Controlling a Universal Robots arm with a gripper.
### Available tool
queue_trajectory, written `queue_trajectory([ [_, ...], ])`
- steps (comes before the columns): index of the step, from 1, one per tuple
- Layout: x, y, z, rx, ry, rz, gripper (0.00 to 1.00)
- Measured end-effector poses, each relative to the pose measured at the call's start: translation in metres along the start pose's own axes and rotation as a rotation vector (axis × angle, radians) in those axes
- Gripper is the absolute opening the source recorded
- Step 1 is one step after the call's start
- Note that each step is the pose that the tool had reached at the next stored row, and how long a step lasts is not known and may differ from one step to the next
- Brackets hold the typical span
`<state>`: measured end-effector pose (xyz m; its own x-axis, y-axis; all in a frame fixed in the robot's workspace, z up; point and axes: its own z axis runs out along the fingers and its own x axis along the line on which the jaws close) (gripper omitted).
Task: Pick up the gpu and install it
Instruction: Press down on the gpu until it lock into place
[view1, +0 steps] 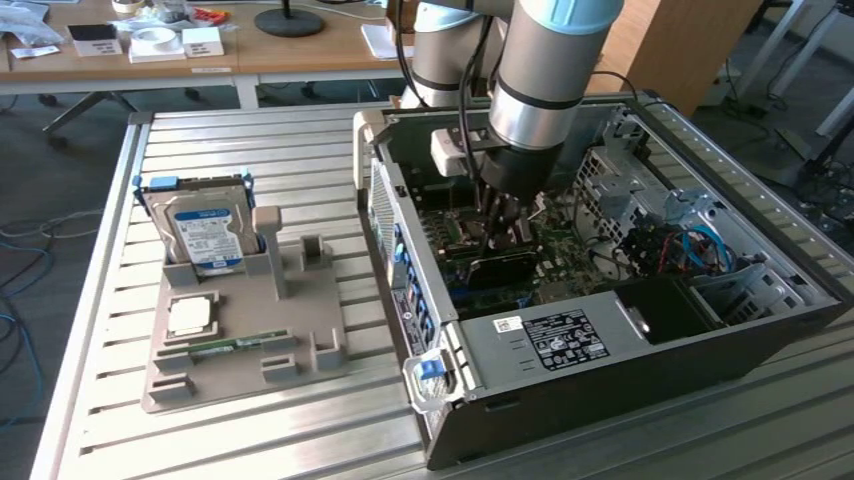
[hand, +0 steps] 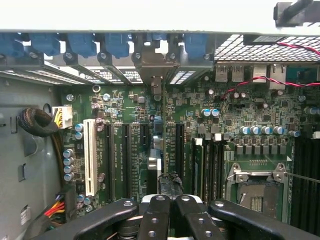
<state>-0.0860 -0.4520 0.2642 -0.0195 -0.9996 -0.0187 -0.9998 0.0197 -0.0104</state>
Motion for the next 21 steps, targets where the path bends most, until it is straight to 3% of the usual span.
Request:
queue_trajectory([
  [21, 0.0008, 0.0000, 0.0011, -0.0001, 0.0000, 0.000, 0.11],
])
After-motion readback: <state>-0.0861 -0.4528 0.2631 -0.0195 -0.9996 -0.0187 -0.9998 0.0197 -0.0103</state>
